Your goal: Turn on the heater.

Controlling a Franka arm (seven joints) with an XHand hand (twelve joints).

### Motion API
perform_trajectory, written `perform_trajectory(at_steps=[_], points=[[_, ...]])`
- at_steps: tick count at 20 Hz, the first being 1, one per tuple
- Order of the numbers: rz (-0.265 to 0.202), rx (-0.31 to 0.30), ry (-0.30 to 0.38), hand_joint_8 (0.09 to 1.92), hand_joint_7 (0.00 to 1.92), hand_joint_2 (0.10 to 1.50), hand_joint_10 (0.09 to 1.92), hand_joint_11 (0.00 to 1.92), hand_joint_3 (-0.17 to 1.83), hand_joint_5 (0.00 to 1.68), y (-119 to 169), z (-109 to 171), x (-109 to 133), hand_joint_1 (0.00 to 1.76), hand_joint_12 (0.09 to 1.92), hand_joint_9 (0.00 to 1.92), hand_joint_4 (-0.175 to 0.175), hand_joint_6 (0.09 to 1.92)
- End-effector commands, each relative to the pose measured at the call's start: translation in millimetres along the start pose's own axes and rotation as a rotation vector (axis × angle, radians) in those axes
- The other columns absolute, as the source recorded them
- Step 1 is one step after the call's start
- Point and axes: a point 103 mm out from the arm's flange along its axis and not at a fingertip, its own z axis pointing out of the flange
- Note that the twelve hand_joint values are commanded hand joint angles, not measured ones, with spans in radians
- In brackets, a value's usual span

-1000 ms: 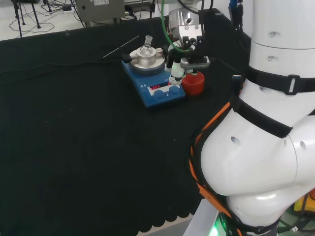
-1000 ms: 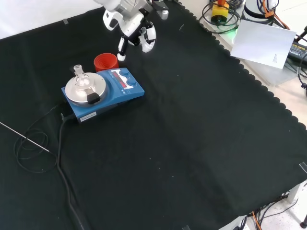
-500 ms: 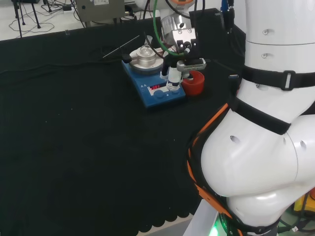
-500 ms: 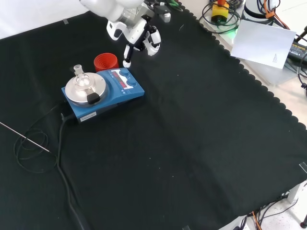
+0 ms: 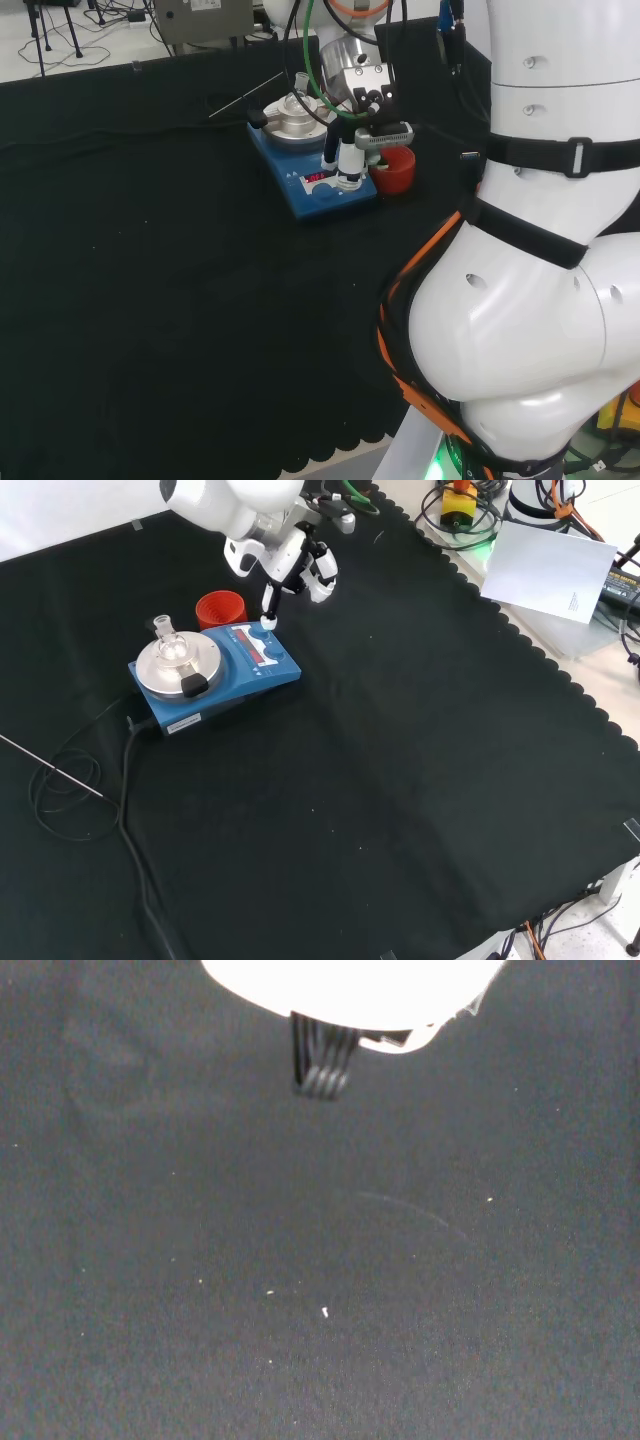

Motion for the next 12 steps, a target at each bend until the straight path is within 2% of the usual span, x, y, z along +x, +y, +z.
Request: perform_trajectory(at_steps=[1, 12], points=[[-0.003, 0.016, -0.007, 1.37, 1.62, 0.60, 1.38, 1.40, 1.04, 0.30, 4.8, 5.6, 2.9, 1.40, 1.33, 1.75, -0.035, 0.09], [-0.016, 0.058, -0.009, 1.37, 1.62, 0.60, 1.38, 1.40, 1.06, 0.29, 14.5, 9.3, 8.6, 1.40, 1.33, 1.75, -0.033, 0.09]])
